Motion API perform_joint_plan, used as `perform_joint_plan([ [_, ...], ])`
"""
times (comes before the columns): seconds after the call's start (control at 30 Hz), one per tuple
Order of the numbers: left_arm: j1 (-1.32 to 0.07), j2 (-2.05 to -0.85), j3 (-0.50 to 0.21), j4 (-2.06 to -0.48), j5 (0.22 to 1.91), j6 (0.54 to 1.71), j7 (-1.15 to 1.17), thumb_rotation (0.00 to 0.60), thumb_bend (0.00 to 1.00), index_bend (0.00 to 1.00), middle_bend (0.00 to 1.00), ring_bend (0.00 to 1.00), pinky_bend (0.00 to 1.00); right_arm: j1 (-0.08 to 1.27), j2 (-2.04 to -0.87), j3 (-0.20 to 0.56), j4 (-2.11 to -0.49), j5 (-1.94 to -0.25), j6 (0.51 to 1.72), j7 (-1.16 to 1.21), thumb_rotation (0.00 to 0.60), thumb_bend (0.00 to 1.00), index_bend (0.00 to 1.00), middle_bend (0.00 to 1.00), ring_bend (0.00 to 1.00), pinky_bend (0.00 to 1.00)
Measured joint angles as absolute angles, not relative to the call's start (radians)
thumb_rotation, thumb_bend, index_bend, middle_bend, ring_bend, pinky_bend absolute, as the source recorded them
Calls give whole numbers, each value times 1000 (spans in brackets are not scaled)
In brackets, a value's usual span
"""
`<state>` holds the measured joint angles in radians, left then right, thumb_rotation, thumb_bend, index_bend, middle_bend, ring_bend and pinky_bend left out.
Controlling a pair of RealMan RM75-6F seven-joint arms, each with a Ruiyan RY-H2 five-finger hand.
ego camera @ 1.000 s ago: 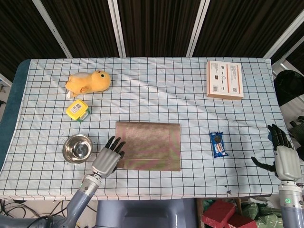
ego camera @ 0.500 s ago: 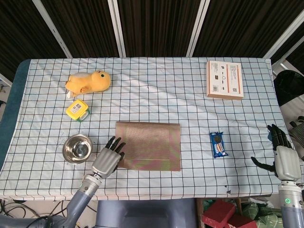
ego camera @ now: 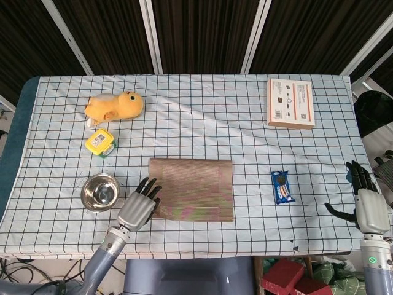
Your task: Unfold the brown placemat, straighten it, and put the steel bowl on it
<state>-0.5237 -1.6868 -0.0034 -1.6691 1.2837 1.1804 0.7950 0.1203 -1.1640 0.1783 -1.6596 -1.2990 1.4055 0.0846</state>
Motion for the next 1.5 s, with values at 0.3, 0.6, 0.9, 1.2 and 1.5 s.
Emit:
perform_joint_plan([
  [0.3,-485,-1630,40,-1774,1326,1230,773,600,462,578,185,18,75,119,-1163,177,-1661,-1301,1407,84,600,109,0,0,3,157],
  [0.6,-445,-1546,111,-1861,1387,1255,739,600,462,583,186,18,75,119,-1165,177,-1662,-1300,1408,80,600,109,0,0,4,157],
  [0.9,-425,-1521,149,-1869,1457,1257,705,600,462,583,190,18,75,119,-1164,177,-1662,-1300,1407,81,600,110,0,0,3,157],
  [1.2,-425,-1544,31,-1877,1398,1281,625,600,462,577,213,50,103,121,-1165,178,-1659,-1297,1404,80,600,111,0,0,4,157],
  [1.5,-473,-1619,-215,-1842,1161,1275,556,600,462,575,212,50,106,124,-1165,183,-1655,-1285,1394,84,600,111,0,0,4,157],
])
